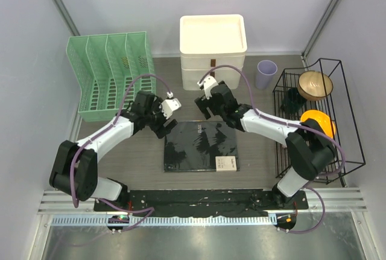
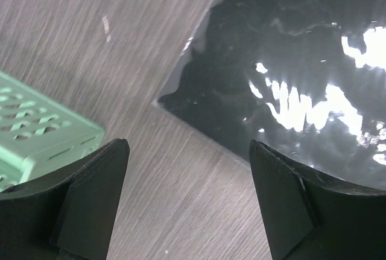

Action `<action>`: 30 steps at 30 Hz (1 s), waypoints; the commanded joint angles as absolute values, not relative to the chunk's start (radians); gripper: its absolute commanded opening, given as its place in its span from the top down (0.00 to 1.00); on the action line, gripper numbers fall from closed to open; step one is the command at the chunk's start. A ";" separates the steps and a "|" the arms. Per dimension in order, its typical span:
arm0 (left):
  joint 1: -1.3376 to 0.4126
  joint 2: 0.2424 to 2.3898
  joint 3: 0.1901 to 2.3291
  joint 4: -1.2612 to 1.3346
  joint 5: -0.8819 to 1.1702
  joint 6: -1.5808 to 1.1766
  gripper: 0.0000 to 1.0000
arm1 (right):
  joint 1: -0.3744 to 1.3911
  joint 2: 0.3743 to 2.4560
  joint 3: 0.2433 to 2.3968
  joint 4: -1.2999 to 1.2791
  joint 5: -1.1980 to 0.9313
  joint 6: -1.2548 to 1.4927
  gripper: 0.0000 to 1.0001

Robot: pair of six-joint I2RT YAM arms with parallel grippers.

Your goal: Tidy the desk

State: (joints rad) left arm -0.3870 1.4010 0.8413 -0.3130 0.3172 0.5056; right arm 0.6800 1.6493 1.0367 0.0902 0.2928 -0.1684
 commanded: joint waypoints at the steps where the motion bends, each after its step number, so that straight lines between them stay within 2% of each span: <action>1: -0.434 1.382 0.867 -0.328 0.351 0.494 0.14 | 0.680 1.525 0.983 -0.165 0.184 -0.270 0.06; 8: -0.443 1.379 0.894 -0.472 0.367 0.482 0.14 | 0.618 1.391 0.947 -0.371 0.114 -0.256 0.05; 13: -0.442 1.325 0.847 -0.558 0.376 0.538 0.13 | 0.473 1.368 0.963 -0.539 -0.109 -0.245 0.05; 22: -0.434 1.285 0.808 -0.712 0.350 0.661 0.13 | 0.407 1.443 0.985 -0.733 -0.333 -0.258 0.05; 30: -0.422 1.266 0.785 -0.739 0.307 0.721 0.12 | 0.350 1.535 1.032 -0.853 -0.416 -0.264 0.07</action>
